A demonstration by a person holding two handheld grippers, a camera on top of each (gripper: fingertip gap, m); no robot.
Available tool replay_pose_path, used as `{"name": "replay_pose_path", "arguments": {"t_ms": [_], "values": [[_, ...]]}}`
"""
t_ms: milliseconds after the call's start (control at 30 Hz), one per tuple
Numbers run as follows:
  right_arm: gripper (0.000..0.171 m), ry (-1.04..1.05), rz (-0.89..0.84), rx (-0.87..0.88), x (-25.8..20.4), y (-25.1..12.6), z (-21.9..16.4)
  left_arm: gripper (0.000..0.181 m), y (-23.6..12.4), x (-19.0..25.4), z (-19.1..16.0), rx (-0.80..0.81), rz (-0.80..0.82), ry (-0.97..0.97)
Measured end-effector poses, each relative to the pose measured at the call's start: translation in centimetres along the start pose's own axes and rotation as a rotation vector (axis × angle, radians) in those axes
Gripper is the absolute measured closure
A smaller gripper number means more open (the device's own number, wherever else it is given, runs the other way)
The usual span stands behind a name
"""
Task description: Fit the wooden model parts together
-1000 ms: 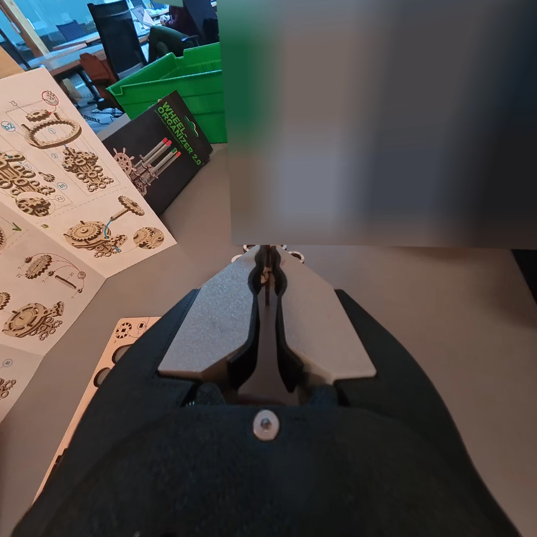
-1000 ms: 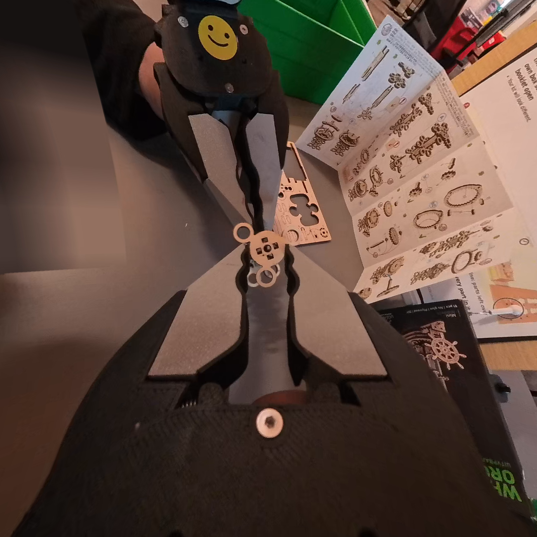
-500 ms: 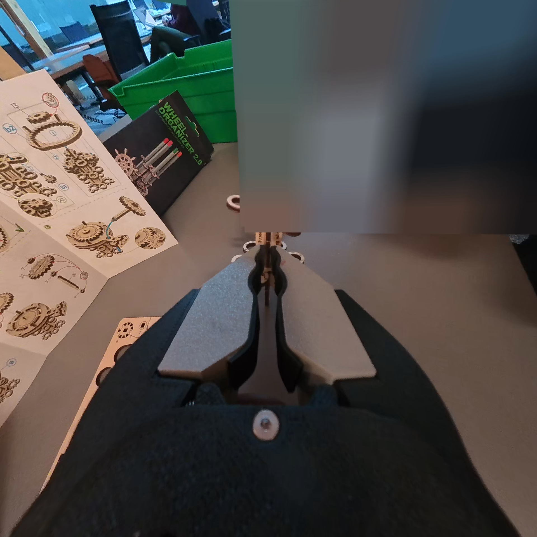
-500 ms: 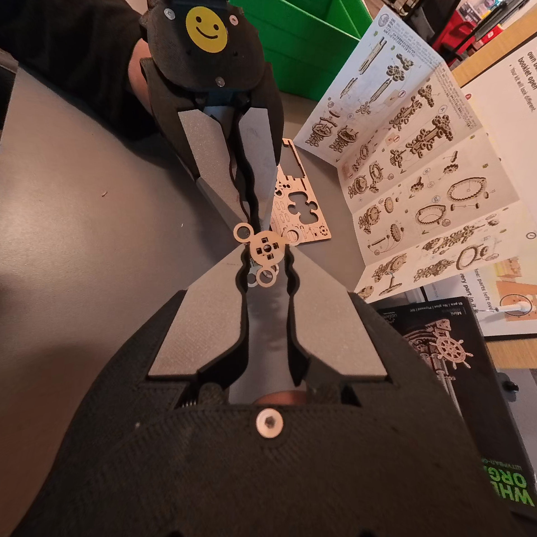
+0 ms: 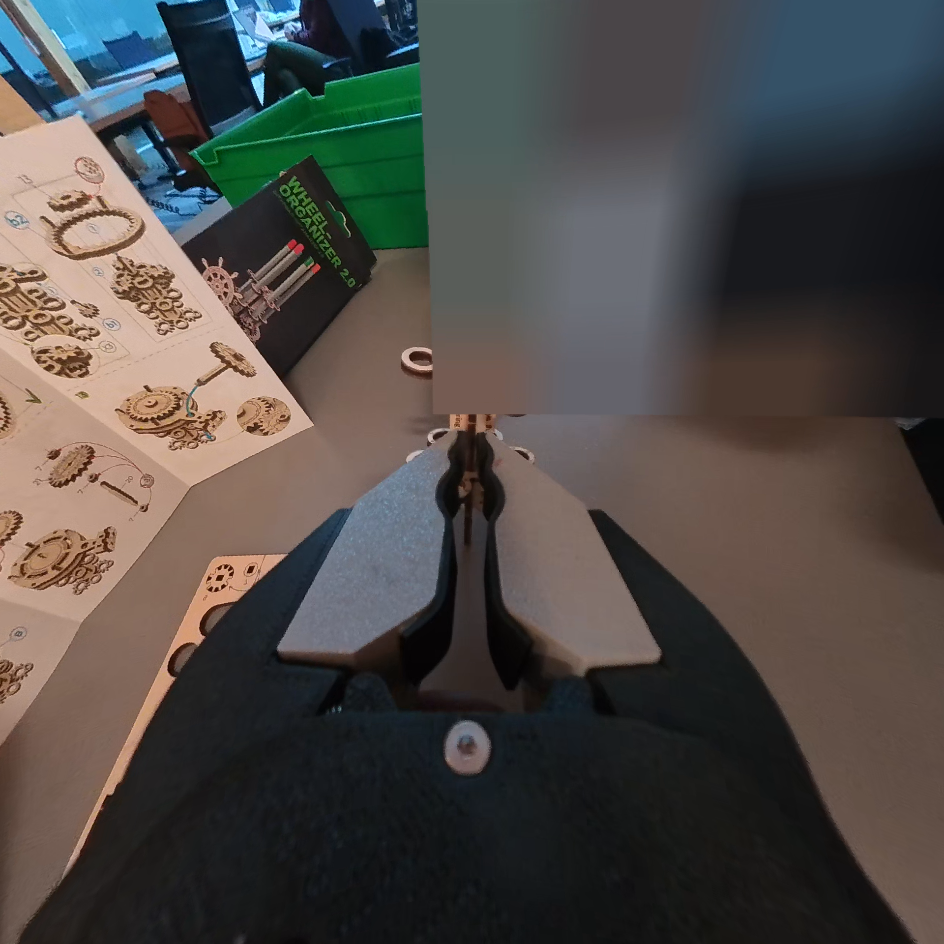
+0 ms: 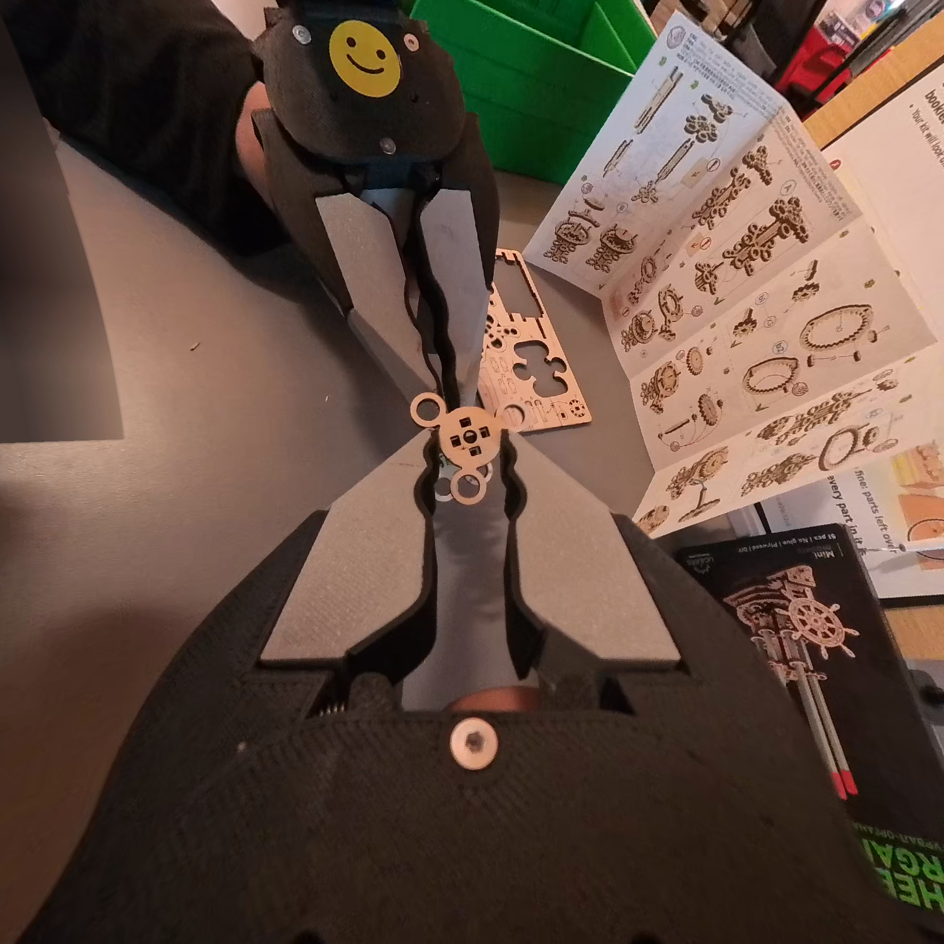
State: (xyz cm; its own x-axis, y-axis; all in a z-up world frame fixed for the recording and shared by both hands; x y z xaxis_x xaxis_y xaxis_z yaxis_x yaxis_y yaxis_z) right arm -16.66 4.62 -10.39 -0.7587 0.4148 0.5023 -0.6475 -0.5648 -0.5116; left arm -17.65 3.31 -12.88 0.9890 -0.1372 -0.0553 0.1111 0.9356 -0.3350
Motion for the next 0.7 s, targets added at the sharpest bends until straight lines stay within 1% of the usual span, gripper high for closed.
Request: {"name": "replay_pose_path", "arguments": {"t_ms": [233, 400, 567, 700], "values": [[0.151, 0.069, 0.056, 0.052, 0.04, -0.42, 0.37, 0.181, -0.13, 0.38, 0.5, 0.034, -0.021, -0.025], [0.151, 0.084, 0.086, 0.03, -0.4, -0.41, 0.03, 0.181, 0.22, 0.64, 0.17, 0.003, -0.01, -0.007], [0.151, 0.091, 0.092, 0.022, -0.16, -0.21, 0.08, 0.181, 0.16, 0.4, 0.17, 0.003, -0.027, -0.065], [0.151, 0.11, 0.124, -0.016, 0.22, 0.1, 0.11, 0.181, 0.07, 0.03, 0.14, 0.002, -0.032, -0.121]]}}
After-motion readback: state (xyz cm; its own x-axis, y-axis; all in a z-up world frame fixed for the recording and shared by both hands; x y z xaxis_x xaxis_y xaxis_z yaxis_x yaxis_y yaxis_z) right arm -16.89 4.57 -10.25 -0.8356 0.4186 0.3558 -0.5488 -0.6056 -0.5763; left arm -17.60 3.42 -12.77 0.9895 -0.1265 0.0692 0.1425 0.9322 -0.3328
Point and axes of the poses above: each gripper's, where its closed fingertips meet, y out along the fingers, z out of its top, x = y × z across the jaws, the point moved 1 cm from there along -y, back along the fingers, and after that the axes turned 8 degrees about -y, right-handed, at the moved point
